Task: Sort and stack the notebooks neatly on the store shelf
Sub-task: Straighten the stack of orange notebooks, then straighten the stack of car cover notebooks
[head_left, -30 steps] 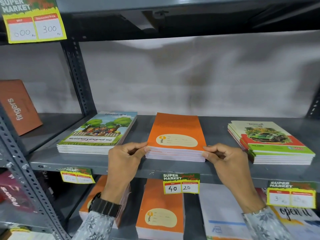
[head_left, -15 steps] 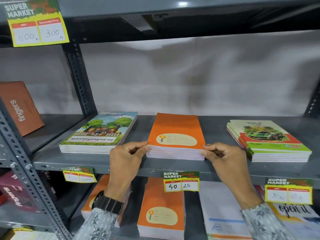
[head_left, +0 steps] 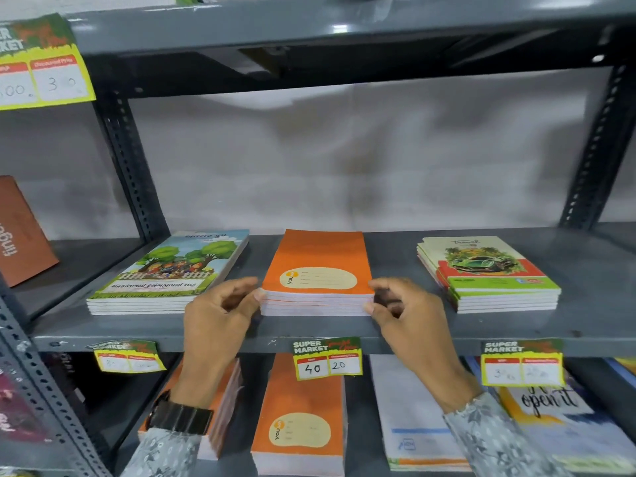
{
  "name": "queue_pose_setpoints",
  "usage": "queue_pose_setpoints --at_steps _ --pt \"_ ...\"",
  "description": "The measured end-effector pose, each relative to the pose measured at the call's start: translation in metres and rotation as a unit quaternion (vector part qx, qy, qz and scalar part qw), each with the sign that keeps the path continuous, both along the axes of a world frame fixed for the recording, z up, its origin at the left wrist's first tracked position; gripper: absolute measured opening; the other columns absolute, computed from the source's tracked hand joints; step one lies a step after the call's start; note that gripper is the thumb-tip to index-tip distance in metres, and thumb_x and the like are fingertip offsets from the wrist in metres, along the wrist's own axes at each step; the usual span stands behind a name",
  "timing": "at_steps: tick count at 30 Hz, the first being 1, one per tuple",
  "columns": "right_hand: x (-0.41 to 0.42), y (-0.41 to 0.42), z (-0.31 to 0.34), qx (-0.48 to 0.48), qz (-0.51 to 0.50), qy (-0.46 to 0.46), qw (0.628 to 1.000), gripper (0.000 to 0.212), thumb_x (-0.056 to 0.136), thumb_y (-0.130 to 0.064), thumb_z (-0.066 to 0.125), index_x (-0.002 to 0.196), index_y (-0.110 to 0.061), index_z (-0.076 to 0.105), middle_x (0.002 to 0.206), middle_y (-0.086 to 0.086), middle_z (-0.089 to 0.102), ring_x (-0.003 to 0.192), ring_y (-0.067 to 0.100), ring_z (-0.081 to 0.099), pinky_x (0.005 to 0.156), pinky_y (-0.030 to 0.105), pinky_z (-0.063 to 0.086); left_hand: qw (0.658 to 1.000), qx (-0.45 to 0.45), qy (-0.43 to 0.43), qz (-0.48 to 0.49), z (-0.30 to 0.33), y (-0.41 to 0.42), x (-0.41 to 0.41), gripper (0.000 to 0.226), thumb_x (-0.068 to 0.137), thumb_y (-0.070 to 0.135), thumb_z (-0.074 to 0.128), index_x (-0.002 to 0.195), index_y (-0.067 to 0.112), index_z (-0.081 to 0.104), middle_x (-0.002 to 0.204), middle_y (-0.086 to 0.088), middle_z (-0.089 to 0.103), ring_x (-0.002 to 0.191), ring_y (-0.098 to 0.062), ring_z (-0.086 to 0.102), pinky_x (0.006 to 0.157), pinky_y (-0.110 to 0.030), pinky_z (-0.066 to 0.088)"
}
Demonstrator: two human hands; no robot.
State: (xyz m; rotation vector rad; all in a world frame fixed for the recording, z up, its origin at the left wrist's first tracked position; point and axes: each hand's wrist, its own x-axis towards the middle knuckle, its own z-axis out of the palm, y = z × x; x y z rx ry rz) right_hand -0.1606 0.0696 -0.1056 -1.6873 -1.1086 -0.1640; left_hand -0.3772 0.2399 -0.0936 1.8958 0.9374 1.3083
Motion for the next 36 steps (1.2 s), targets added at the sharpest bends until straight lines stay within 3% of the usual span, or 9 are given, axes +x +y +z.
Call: queue_pose_setpoints --at_steps 5,10,13,15,17,19,22,29,36 --pt "0.032 -0.063 0.015 0.073 -0.076 -0.109 0.988 0.026 0.087 -0.015 0.077 0.113 -0.017 0.077 0.104 -0.007 0.075 0.088 0.009 0.068 0.085 0.017 0.051 0.993 0.089 -0.081 0.008 0.015 -0.075 0.049 0.018 0.093 0.028 0.073 0.108 0.021 0.080 0.101 0.016 0.077 0.093 0.003 0.073 0.085 -0.013 0.056" --pt "0.125 -0.135 0.022 0.076 -0.164 -0.116 0.977 0.017 0.091 -0.016 0.073 0.108 -0.016 0.078 0.105 -0.001 0.076 0.098 0.021 0.070 0.090 0.045 0.056 0.982 0.152 0.034 -0.110 0.010 -0.136 0.148 0.016 0.090 0.032 0.075 0.104 0.029 0.082 0.098 0.027 0.074 0.091 0.013 0.069 0.084 -0.010 0.050" --pt "0.180 -0.160 0.019 -0.014 -0.149 -0.067 0.986 0.020 0.090 -0.031 0.074 0.109 -0.034 0.077 0.106 -0.011 0.073 0.098 0.013 0.068 0.087 0.031 0.051 0.973 0.117 0.109 -0.166 0.007 -0.147 0.200 0.037 0.088 0.049 0.072 0.125 0.043 0.070 0.117 0.022 0.076 0.103 0.007 0.069 0.093 -0.022 0.055" --pt "0.202 -0.164 0.014 -0.056 -0.093 -0.036 0.993 0.022 0.088 -0.037 0.075 0.109 -0.034 0.079 0.108 -0.017 0.072 0.102 0.004 0.067 0.087 0.014 0.046 0.964 0.107 0.160 -0.181 0.002 -0.147 0.218 0.051 0.088 0.061 0.066 0.137 0.054 0.055 0.128 0.028 0.068 0.116 0.006 0.064 0.095 -0.023 0.053" --pt "0.211 -0.166 0.007 -0.050 -0.044 -0.015 0.998 0.020 0.088 -0.032 0.077 0.107 -0.031 0.082 0.109 -0.018 0.073 0.102 -0.003 0.067 0.087 0.005 0.044 0.965 0.117 0.168 -0.161 -0.006 -0.150 0.223 0.051 0.089 0.060 0.065 0.138 0.047 0.059 0.129 0.027 0.069 0.119 0.007 0.063 0.098 -0.020 0.051" --pt "0.215 -0.166 0.002 -0.022 -0.031 -0.012 0.999 0.019 0.088 -0.022 0.078 0.105 -0.028 0.083 0.105 -0.019 0.074 0.098 -0.006 0.068 0.084 0.004 0.045 0.972 0.128 0.143 -0.134 -0.012 -0.154 0.224 0.046 0.090 0.049 0.071 0.134 0.039 0.066 0.133 0.025 0.066 0.122 0.011 0.059 0.104 -0.014 0.047" --pt "0.219 -0.164 -0.003 -0.007 -0.028 -0.004 1.000 0.021 0.088 -0.015 0.077 0.104 -0.028 0.083 0.100 -0.022 0.075 0.093 -0.007 0.068 0.081 0.004 0.047 0.980 0.120 0.107 -0.115 -0.017 -0.157 0.227 0.036 0.088 0.038 0.076 0.124 0.033 0.073 0.128 0.019 0.069 0.119 0.009 0.063 0.108 -0.023 0.051" --pt "0.219 -0.163 -0.004 -0.004 -0.012 0.008 1.000 0.023 0.092 -0.014 0.072 0.108 -0.029 0.081 0.102 -0.021 0.075 0.096 -0.010 0.066 0.082 0.002 0.046 0.990 0.080 0.062 -0.098 -0.014 -0.165 0.228 0.027 0.085 0.035 0.080 0.112 0.030 0.081 0.115 0.015 0.078 0.105 0.005 0.072 0.098 -0.025 0.057" --pt "0.214 -0.165 -0.006 0.009 -0.026 0.000 1.000 0.023 0.092 -0.018 0.073 0.111 -0.026 0.081 0.105 -0.019 0.077 0.096 -0.010 0.067 0.080 0.000 0.046 0.992 0.038 0.075 -0.090 -0.013 -0.162 0.228 0.025 0.085 0.038 0.080 0.109 0.034 0.081 0.106 0.021 0.079 0.092 0.014 0.070 0.083 -0.014 0.058"
